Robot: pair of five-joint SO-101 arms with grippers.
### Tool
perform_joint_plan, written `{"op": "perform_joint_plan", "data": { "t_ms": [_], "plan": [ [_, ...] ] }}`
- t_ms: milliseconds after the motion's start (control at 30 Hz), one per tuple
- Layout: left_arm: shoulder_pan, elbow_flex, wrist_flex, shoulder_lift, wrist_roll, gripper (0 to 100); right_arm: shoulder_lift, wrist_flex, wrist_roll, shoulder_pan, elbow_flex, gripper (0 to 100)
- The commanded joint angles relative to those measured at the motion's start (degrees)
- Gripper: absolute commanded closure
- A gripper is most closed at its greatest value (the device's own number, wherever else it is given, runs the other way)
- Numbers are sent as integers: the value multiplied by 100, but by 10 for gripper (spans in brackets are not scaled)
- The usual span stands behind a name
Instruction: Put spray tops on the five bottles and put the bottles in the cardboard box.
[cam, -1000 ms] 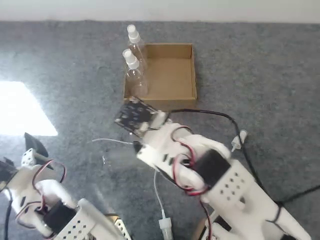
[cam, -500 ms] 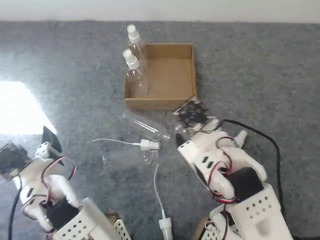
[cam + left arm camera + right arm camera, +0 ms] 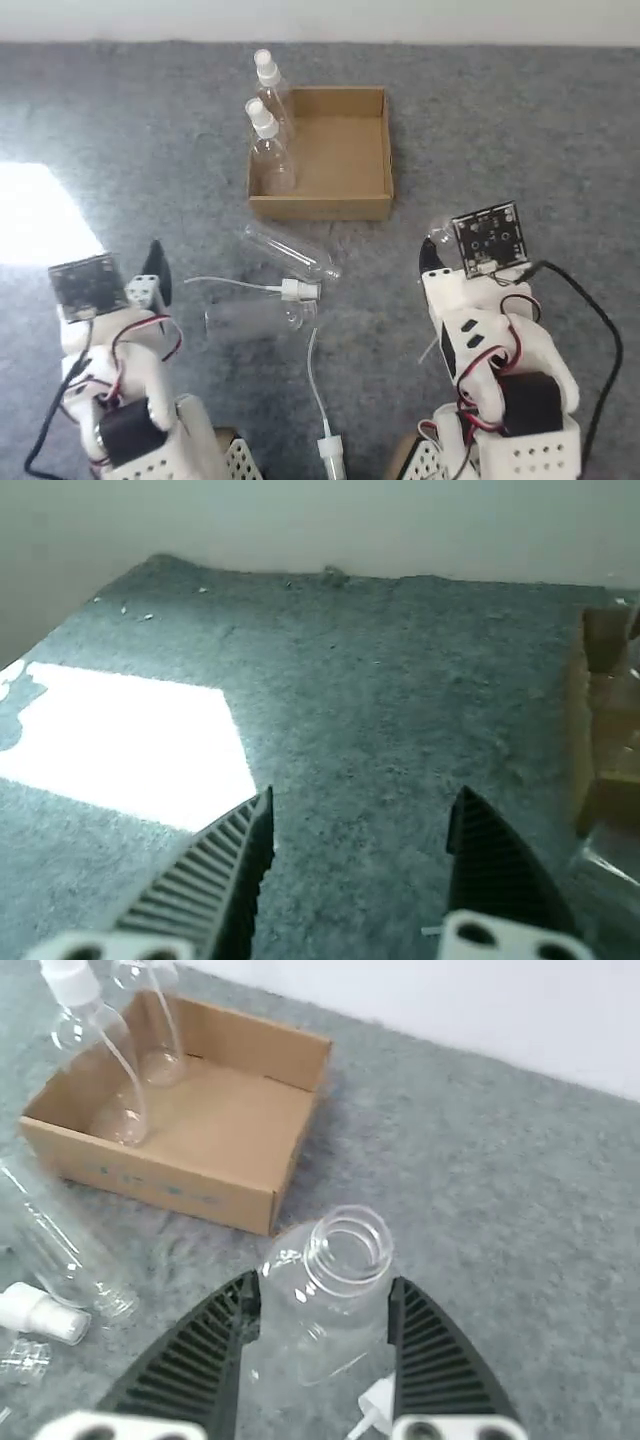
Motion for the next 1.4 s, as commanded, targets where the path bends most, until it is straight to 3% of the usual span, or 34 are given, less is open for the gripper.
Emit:
{"op": "perform_joint_plan", "data": {
  "t_ms": [0, 300, 500, 633, 833, 967, 1233, 1367],
  "plan": [
    [431, -796, 554, -35, -413, 732, -101, -180, -273, 312, 26, 928],
    [905, -1508, 1248, 211, -1055, 732, -101, -321, -325, 576, 79, 928],
    [1037, -2273, 1275, 1952, -1591, 732, -101, -321, -325, 593, 79, 927],
    [1424, -2879, 1503, 3095, -2066, 732, -101, -312, -325, 593, 79, 926],
    [1873, -3556, 1521, 4545, -2224, 732, -101, -303, -325, 593, 79, 926],
    [2242, -3723, 1521, 5503, -2866, 733, -101, -295, -325, 593, 79, 926],
    [2910, -4022, 1503, 7015, -3903, 824, -119, -286, -325, 593, 79, 925],
    [3165, -4207, 1503, 7499, -4000, 825, -119, -286, -325, 593, 79, 925]
  ]
}}
